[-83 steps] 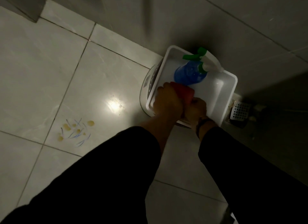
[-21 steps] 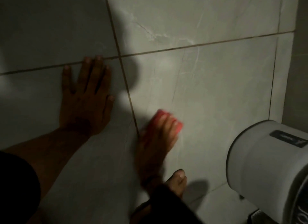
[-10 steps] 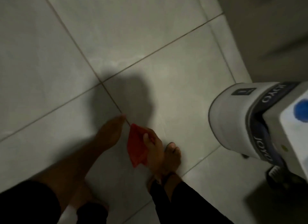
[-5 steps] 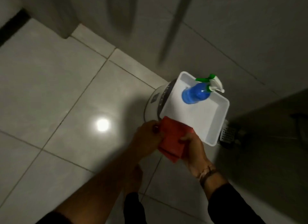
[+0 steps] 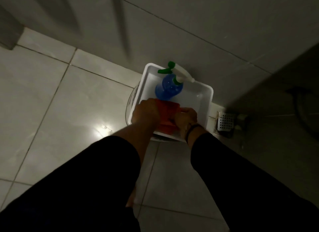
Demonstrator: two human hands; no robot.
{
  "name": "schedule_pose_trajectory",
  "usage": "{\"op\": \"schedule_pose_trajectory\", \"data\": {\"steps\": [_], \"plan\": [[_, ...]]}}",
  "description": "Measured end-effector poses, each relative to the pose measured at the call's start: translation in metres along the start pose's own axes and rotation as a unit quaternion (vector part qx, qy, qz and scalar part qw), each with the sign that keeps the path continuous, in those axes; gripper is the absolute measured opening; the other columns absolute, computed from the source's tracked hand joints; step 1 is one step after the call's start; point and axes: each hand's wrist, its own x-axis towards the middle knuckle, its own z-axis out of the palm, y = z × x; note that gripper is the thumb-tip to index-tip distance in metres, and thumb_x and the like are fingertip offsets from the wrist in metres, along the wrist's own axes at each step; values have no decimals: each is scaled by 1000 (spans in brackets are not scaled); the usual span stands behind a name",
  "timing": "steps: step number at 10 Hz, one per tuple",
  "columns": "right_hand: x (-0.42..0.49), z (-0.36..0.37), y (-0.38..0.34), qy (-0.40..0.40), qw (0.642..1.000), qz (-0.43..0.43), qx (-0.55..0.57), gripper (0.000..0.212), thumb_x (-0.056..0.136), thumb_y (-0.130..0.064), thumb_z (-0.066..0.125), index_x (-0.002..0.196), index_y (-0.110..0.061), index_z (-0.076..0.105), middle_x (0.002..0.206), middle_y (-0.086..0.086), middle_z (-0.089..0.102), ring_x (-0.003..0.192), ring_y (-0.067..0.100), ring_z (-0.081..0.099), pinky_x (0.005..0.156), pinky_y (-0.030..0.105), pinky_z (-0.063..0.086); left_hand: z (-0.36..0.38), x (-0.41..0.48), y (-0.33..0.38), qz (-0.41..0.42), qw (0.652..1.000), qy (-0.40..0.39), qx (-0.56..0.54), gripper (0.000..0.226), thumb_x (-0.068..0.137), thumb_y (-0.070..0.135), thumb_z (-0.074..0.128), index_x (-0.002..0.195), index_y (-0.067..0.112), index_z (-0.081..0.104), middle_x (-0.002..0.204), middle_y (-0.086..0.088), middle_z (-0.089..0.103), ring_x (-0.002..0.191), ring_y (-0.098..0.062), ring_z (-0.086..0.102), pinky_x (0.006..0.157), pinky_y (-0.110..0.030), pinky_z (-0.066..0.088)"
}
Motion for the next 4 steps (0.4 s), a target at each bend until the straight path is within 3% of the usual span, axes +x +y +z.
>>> {"op": "schedule_pose_trajectory", "data": {"steps": [1, 2, 3, 4], "plan": [[13, 8, 11, 62, 994, -42, -84, 44, 84, -19, 87, 118, -16, 60, 115, 1, 61, 101, 21, 58, 90, 27, 49, 6, 8, -2, -12, 999, 16, 49, 36, 102, 27, 64, 133, 10, 61, 115, -10, 71, 111, -30, 72, 86, -41, 55], [10, 11, 14, 101, 986, -71, -116, 37, 88, -24, 81, 108, -21, 50, 119, 4, 63, 98, 23, 55, 86, 30, 47, 11, 4, -3, -2, 998, 21, 60, 46, 100, 28, 67, 141, 11, 54, 133, -14, 67, 122, -35, 70, 95, -46, 58], [-10, 11, 6, 125, 974, -113, -153, 42, 87, -24, 80, 118, -17, 52, 130, 9, 65, 115, 32, 64, 102, 42, 56, -2, -12, -2, 42, 995, 46, 72, 52, 100, 31, 67, 145, 14, 48, 140, -13, 63, 124, -35, 69, 99, -46, 58], [-38, 7, 0, 140, 971, -143, -128, 40, 86, -26, 79, 112, -22, 49, 120, 5, 65, 115, 33, 66, 98, 42, 56, -9, -39, -12, 83, 990, 92, 65, 45, 102, 32, 63, 142, 16, 49, 138, -9, 64, 118, -30, 71, 95, -43, 60]]}}
